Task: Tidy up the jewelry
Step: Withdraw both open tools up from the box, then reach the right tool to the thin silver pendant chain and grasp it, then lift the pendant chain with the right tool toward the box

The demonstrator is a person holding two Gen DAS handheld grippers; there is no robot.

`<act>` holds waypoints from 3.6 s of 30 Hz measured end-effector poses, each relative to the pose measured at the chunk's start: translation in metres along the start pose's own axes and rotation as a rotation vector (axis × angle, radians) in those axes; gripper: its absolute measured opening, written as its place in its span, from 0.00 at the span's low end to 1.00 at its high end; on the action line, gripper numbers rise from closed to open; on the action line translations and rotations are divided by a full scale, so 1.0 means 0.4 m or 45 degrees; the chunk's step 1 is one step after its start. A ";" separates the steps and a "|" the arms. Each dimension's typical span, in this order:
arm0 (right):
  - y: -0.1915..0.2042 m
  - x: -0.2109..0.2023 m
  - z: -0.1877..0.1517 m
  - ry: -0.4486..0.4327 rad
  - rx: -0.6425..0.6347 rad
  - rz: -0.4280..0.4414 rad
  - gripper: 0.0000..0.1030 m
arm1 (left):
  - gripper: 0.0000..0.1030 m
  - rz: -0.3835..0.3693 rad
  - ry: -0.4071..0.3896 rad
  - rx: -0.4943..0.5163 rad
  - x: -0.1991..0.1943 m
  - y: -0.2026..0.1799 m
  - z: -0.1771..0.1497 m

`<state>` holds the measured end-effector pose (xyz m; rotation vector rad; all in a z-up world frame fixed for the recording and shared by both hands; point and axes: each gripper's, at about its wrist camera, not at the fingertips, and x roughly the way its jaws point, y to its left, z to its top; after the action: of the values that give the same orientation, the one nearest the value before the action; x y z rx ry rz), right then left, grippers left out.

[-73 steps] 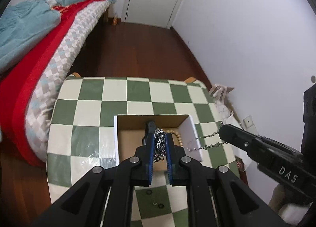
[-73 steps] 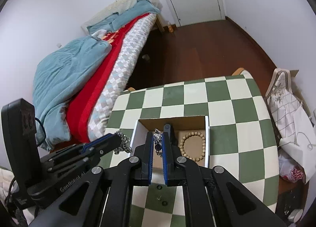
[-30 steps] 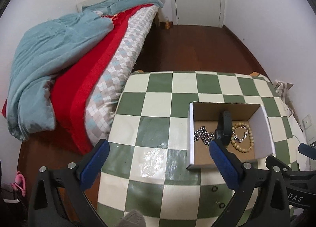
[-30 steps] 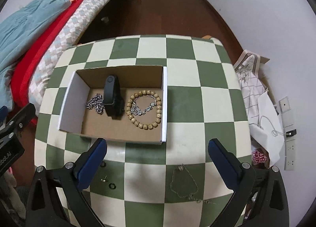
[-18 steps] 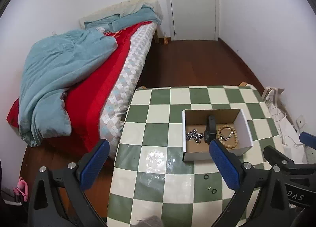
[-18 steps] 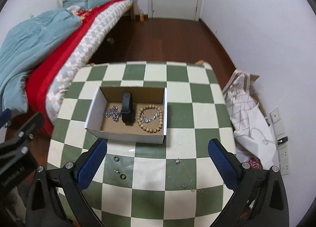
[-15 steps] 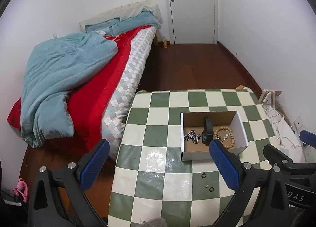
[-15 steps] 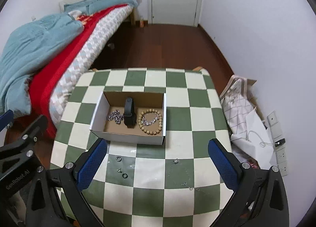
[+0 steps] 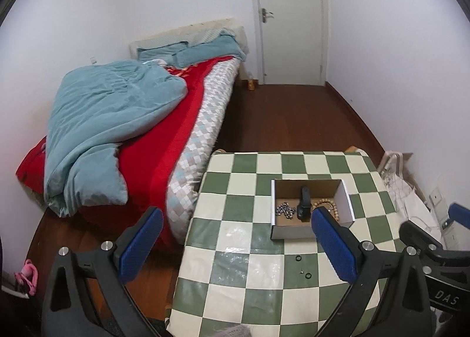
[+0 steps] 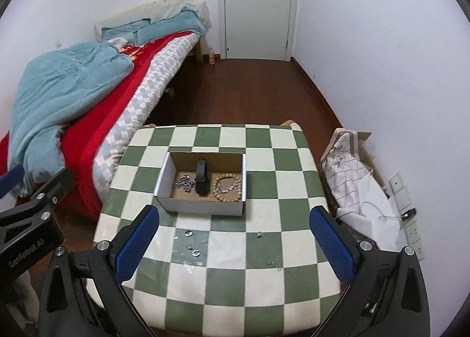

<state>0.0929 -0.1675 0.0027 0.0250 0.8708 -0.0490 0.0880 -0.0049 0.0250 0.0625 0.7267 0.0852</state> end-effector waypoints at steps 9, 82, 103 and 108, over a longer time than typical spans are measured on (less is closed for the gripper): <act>-0.106 0.100 -0.109 0.123 0.135 -0.011 1.00 | 1.00 0.138 0.085 0.008 0.112 0.010 -0.125; -0.198 0.510 -0.251 0.264 0.234 0.080 0.12 | 0.06 -0.319 0.500 0.015 0.448 -0.183 -0.319; -0.123 0.232 0.090 -0.001 0.244 0.483 0.12 | 0.06 -0.445 0.230 -0.050 0.275 -0.089 0.008; -0.070 0.203 0.194 -0.056 0.178 0.495 0.12 | 0.06 -0.457 0.208 -0.023 0.301 -0.097 0.093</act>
<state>0.2028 -0.2013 -0.0097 0.3221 0.8046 0.2531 0.2043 -0.0323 -0.0302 -0.0934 0.8899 -0.2489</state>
